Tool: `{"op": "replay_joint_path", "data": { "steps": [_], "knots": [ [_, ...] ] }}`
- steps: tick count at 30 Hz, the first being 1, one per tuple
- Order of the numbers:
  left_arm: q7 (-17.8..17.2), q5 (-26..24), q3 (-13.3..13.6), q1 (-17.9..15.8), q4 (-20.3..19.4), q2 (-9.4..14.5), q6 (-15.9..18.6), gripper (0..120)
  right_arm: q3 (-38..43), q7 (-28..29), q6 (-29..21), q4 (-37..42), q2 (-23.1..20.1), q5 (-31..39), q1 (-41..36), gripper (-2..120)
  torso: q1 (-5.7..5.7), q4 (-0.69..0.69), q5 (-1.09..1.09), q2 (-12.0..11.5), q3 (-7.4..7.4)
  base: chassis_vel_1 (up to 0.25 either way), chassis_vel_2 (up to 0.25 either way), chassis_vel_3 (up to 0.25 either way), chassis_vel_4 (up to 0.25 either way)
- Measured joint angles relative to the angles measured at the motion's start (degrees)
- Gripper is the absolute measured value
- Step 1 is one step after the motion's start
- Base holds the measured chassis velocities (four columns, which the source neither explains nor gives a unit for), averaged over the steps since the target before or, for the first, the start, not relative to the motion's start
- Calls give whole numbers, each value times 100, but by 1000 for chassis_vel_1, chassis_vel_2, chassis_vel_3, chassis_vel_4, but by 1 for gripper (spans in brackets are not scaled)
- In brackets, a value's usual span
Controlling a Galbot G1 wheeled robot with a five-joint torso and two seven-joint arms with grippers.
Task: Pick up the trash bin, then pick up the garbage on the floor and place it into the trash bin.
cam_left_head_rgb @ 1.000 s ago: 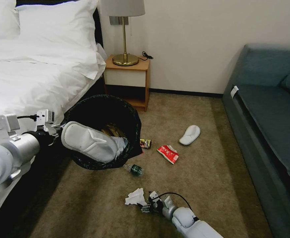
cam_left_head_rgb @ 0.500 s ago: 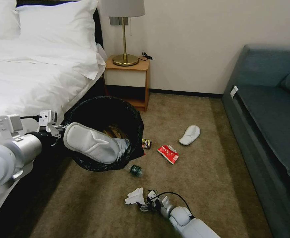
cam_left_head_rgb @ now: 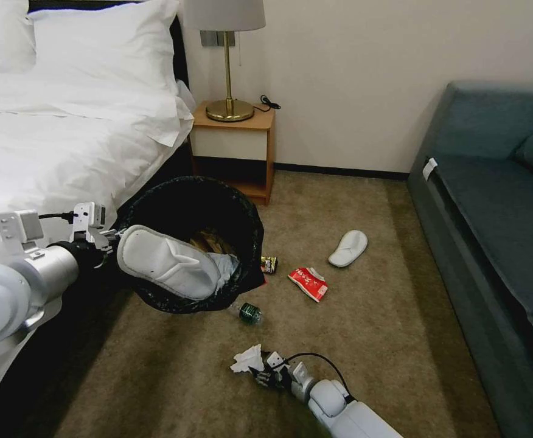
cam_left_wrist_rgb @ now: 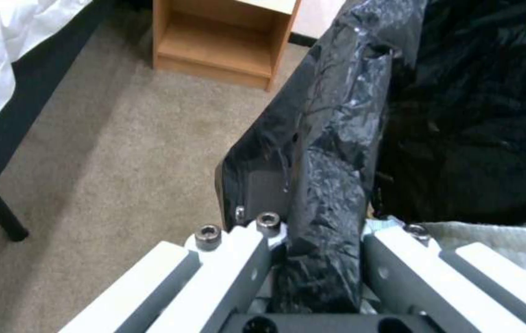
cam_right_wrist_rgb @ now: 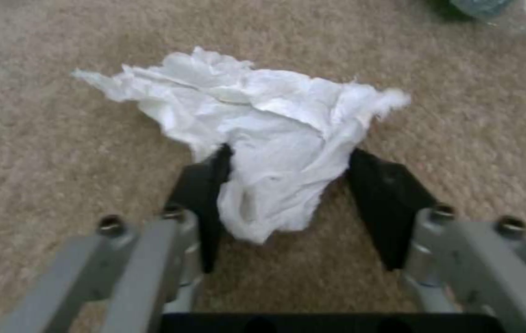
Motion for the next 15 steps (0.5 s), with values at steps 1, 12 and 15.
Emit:
{"op": "replay_joint_path", "data": {
  "steps": [1, 12, 15],
  "knots": [
    [2, 0, 9, -14, 14, 0, 0, 2, -2, -2, 1, -6, 3, -1, -6, 37, 0, 1, 0, 0, 0, 0, 0, 0, 0],
    [11, -1, 87, -75, 67, -19, 0, 2, 26, 0, 8, 105, -177, 116, -24, 0, 1, 0, 0, -1, 1, 0, 0, 0, 0],
    [14, 0, 100, -97, 72, -19, 0, 2, 43, 5, 3, 122, -185, 132, -19, 0, 1, -1, -1, -1, 1, 0, 0, 0, 0]
  ]
}}
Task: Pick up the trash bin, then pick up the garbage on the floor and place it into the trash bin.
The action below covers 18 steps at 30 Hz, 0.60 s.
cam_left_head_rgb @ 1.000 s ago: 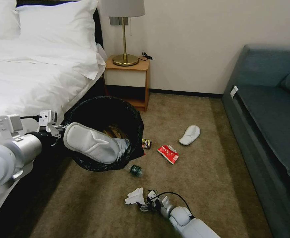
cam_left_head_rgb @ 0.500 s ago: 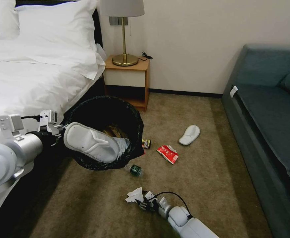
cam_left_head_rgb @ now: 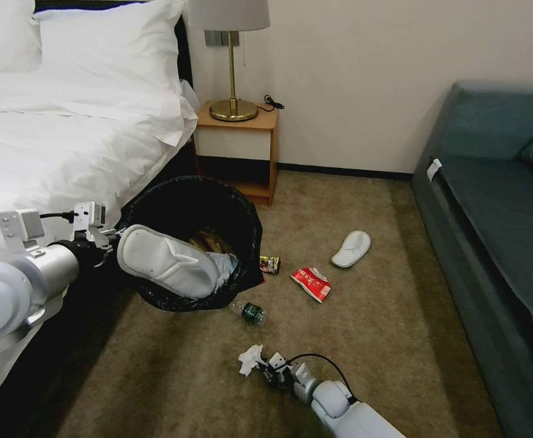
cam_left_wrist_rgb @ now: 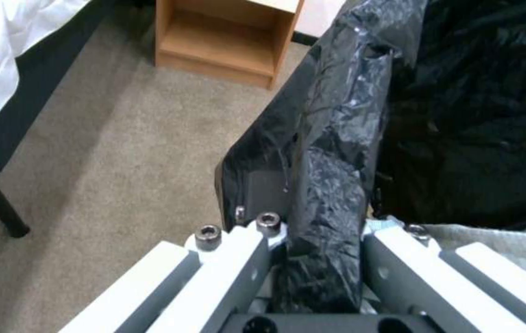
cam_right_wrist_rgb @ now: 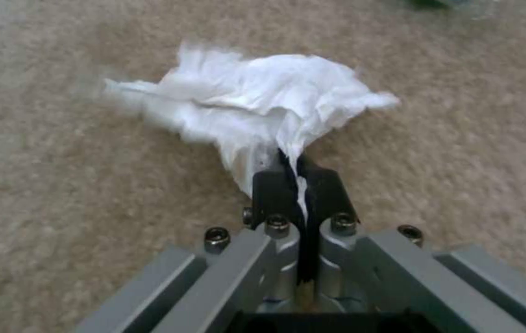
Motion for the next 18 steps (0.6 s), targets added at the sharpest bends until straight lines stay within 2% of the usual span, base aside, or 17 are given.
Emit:
{"op": "replay_joint_path", "data": {
  "steps": [2, 8, 11, 14, 17, 18],
  "knots": [
    [8, -4, 9, -27, 7, 13, 0, 2, 80, 44, -23, 73, -28, 8, 9, 0, 0, -3, -6, 0, 0, 0, 0, 0, 0],
    [11, -13, 4, -7, -4, 16, 0, 2, 271, 164, -45, 392, -102, 26, -38, 0, 1, -3, -2, 0, 1, 0, 0, 0, 0],
    [10, -13, -18, 31, -10, -2, 0, 2, 534, 304, -270, 1305, -478, 303, -218, 0, 0, -1, 0, 0, 0, 0, 0, 0, 0],
    [10, -11, -19, 34, -9, -17, 0, 2, 661, 335, -350, 1740, -713, 438, -314, 0, 0, -1, -2, 0, 0, 0, 0, 0, 0],
    [5, 28, -40, 94, -15, -68, 1, 2, 985, 468, -592, 2757, -1502, 1024, -547, 0, 0, -4, -2, 0, -1, 0, 0, 0, 0],
    [5, 28, -40, 94, -15, -68, 1, 2, 985, 468, -592, 2757, -1502, 1024, -547, 0, 0, -4, -2, 0, -1, 0, 0, 0, 0]
  ]
}}
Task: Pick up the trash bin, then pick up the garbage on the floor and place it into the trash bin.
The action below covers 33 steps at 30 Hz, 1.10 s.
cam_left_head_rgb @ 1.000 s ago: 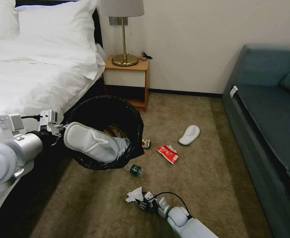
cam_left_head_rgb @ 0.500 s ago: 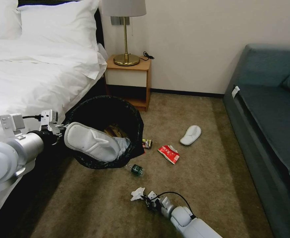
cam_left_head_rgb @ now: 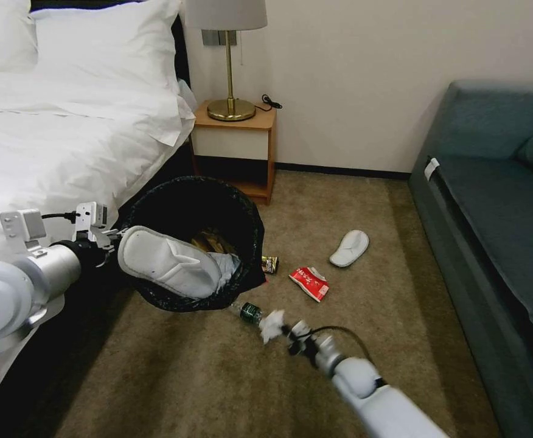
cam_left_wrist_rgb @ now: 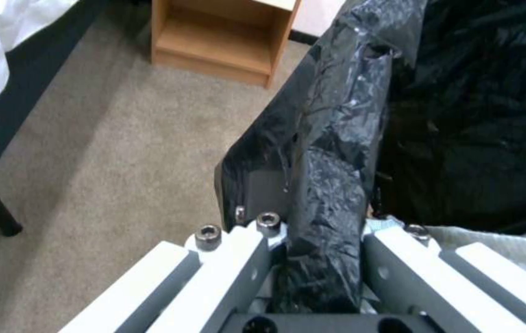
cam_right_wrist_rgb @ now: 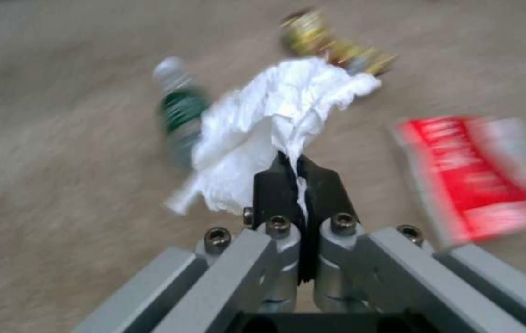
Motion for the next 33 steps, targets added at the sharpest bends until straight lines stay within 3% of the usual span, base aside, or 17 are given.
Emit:
{"op": "replay_joint_path", "data": {
  "steps": [2, 8, 17, 26, 28, 33],
  "knots": [
    [-60, 22, -41, 84, -64, -54, 0, 2, 206, 50, -74, 487, -330, 314, -77, 0, 0, 2, 3, 0, 0, 0, 0, 0, 0],
    [-197, -4, -67, 115, -136, -114, 0, 2, 809, 74, -254, 1477, -790, 765, -372, 0, -1, 3, 3, 0, -1, 0, 0, 0, 0],
    [-190, -14, -28, 100, -119, -131, 0, 2, 2034, 123, -629, 2673, -1103, 1534, -414, 0, -1, 2, 3, 0, -1, 0, 0, 0, 0],
    [-177, 61, 143, 104, -132, -132, 0, 2, 1914, 18, -921, 3310, -1379, 2426, 331, 0, -1, 3, 1, 0, 0, 0, 0, 0, 0],
    [-176, 57, 212, 110, -176, -132, 0, 2, 1587, 59, -1156, 3572, -1421, 2916, 799, 0, -1, 4, 1, 0, -1, 0, 0, 0, 0],
    [-174, 4, 273, 167, -219, -101, 0, 2, 1184, -42, -1430, 3693, -1392, 3285, 1501, 0, -1, 4, 1, 0, 0, 0, 0, 0, 0]
  ]
}}
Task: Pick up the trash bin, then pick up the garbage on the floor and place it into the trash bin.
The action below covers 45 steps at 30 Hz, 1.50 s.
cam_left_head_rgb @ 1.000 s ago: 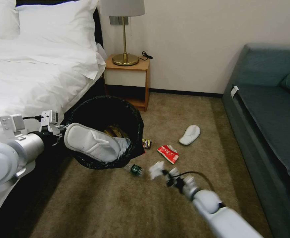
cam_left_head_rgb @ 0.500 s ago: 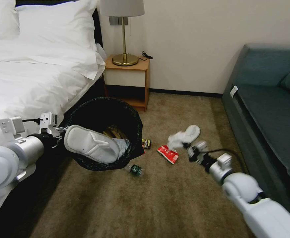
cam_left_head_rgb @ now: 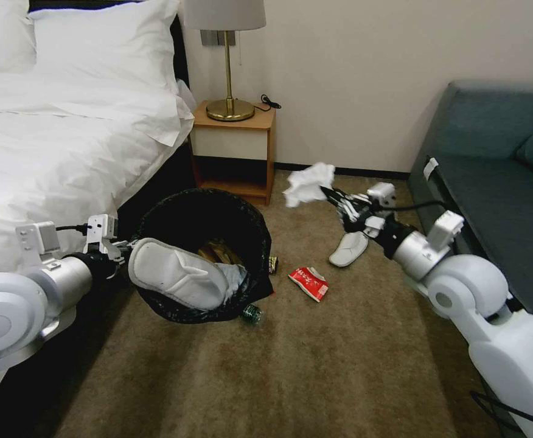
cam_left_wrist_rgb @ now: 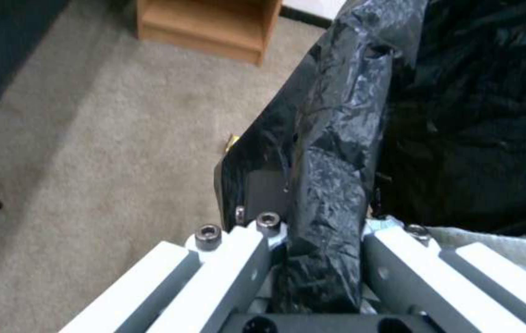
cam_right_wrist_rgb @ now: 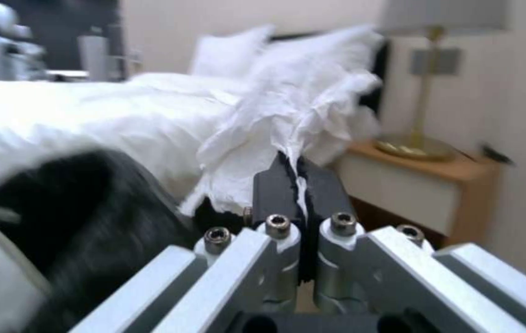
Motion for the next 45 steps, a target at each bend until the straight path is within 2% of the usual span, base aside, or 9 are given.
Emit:
{"op": "replay_joint_path", "data": {
  "steps": [6, 10, 19, 26, 28, 36, 37, 40, 45],
  "knots": [
    [-4, -80, 117, 82, -51, 112, 0, 2, -674, -131, -137, 155, -36, 218, 755, 0, 0, 1, 0, 0, 0, 0, 0, 0, 0],
    [-117, -236, 177, 149, -86, 238, 0, 2, -1108, -187, -490, 521, -41, 461, 1047, 0, 0, 0, -1, 0, 0, 0, 0, 0, 0],
    [-410, -441, 168, 153, -136, 350, 0, 2, -1819, -106, -664, 619, 106, 285, 1165, 0, 0, 0, 0, 0, 0, 0, 0, 0, 0],
    [-610, -564, 155, 178, -187, 350, 0, 2, -1895, -110, -773, 672, 67, 54, 1006, 1, 0, 0, 0, 0, 0, 0, 0, 0, 0],
    [-708, -645, 137, 171, -216, 350, 0, 2, -1902, -60, -745, 676, 58, -4, 927, 12, 0, -1, 1, 0, 0, 0, 0, 0, 0],
    [-765, -675, 116, 192, -263, 370, 0, 2, -1886, -24, -643, 661, 48, 1, 912, 41, 0, 0, 1, 0, 0, 0, 0, 0, 0],
    [-765, -675, 116, 192, -263, 370, 0, 2, -1886, -24, -643, 661, 48, 1, 912, 41, 0, 0, 1, 0, 0, 0, 0, 0, 0],
    [-812, -736, 106, 187, -293, 365, 0, 2, -1842, 20, -571, 801, -24, 300, 857, 56, 0, 0, 1, 0, 0, 0, 0, 0, 0],
    [-850, -761, 96, 197, -307, 353, 0, 2, -1798, 49, -568, 853, -60, 392, 822, 71, 0, 0, 1, 0, 0, 0, 0, 0, 0]
  ]
}}
